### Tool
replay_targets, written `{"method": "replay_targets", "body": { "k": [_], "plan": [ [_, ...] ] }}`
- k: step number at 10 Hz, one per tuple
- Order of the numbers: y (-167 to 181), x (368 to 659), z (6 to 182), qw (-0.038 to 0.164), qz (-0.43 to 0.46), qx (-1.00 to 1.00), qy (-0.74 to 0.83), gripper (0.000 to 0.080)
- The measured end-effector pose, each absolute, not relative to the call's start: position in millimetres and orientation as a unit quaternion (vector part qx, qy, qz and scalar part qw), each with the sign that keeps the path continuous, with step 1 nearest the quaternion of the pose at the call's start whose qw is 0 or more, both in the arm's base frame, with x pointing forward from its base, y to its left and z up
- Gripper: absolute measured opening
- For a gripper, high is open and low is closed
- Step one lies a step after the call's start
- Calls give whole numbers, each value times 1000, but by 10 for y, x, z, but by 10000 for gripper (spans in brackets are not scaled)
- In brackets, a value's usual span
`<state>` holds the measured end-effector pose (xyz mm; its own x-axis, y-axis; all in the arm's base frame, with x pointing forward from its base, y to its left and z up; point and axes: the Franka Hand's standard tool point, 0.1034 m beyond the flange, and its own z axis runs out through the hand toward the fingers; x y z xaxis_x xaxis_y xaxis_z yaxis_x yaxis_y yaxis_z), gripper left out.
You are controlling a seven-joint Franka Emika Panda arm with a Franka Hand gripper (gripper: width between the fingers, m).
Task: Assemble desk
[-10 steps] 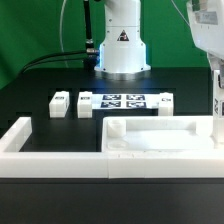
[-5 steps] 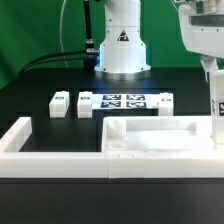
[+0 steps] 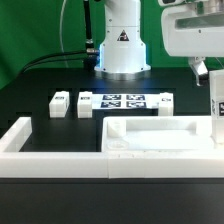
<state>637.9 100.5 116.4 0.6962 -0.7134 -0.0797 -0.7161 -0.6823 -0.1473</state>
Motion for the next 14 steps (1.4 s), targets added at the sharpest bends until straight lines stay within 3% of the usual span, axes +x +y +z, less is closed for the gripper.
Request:
{"method": "replay_targets", "body": {
  "k": [3, 8, 10, 11, 12, 14],
  "plan": [
    [990, 6386, 1125, 82, -10, -973, 215, 649],
    [1001, 6379, 1123, 67, -21, -995, 73, 649],
    [998, 6378, 1121, 68, -20, -994, 80, 392],
    [998, 6378, 1121, 68, -20, -994, 79, 392],
    [998, 6378, 1121, 68, -20, -994, 82, 285],
    [1000, 6377, 1120, 68, -19, -993, 97, 285]
  ]
}}
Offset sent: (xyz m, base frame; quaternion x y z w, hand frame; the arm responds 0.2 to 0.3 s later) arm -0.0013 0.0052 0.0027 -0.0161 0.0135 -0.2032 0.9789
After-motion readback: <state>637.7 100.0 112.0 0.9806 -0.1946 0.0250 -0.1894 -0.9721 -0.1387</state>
